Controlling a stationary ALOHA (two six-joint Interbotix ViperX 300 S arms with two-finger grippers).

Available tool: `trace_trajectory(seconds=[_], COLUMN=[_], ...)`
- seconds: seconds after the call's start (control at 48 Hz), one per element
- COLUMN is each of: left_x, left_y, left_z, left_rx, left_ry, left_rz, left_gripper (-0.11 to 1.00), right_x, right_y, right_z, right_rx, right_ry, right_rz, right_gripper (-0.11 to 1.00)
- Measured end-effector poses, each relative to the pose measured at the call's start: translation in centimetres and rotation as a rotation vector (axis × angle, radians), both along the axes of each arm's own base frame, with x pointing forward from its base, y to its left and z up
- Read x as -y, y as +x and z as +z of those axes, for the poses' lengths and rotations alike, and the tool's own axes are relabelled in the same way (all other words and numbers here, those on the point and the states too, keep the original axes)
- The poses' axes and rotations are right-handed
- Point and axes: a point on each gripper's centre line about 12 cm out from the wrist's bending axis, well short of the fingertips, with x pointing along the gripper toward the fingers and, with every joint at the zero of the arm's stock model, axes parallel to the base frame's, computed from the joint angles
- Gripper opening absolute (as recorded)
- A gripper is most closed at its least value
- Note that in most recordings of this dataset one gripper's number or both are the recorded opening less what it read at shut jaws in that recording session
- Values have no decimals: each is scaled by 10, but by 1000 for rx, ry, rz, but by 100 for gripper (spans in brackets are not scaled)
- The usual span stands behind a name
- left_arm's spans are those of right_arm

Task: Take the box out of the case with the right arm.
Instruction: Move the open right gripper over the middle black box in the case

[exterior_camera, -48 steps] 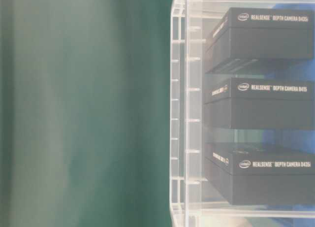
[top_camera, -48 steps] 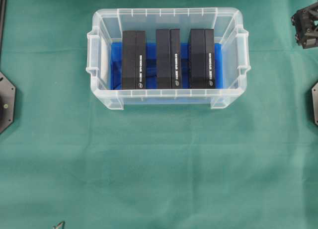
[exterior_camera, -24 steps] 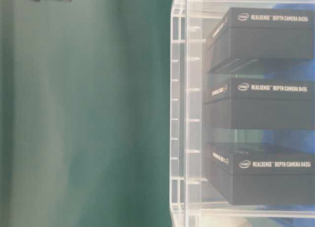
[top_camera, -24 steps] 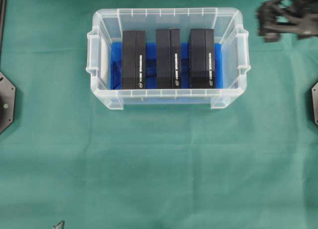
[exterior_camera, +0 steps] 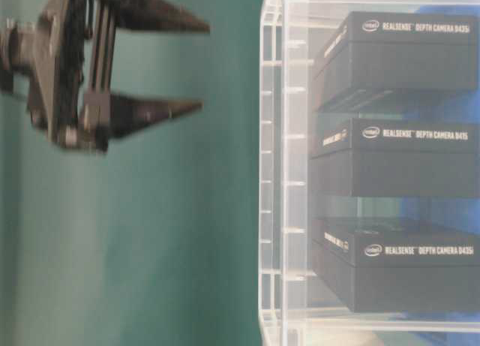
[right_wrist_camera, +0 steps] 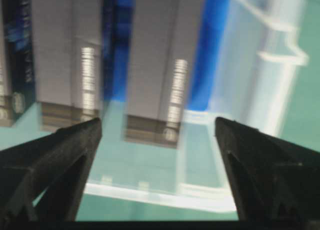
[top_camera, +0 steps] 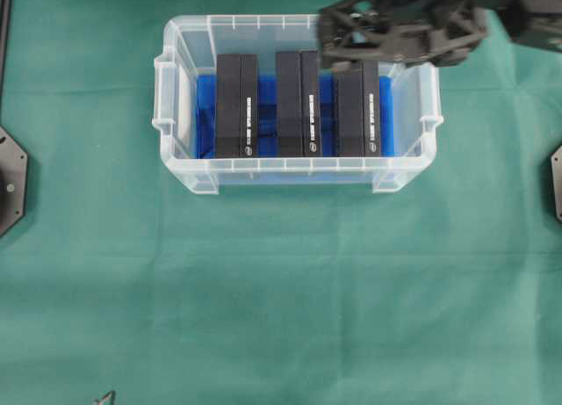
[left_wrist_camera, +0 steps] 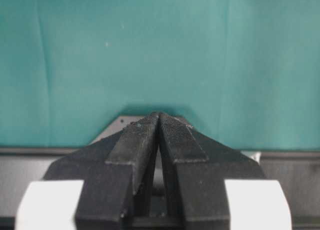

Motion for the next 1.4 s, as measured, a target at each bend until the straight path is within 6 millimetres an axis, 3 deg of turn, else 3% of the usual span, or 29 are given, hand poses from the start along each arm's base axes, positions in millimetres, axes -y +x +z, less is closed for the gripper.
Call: trace_trajectory(seconds=[0.25, 0.459, 1.396], left_x=[0, 0, 0], left_y=[-4, -5, -4], left_z=[-1, -1, -1], left_rx=[-32, -32, -28], left_ry=[2, 0, 1], left_rz=[3, 2, 2], left_gripper=[0, 0, 0], right_x=[-2, 1, 0], right_y=[44, 60, 60], right_z=[-7, -6, -8], right_rx=[21, 42, 24], right_ry=[-4, -8, -5], right_rz=[23, 26, 28], right_gripper=[92, 92, 92])
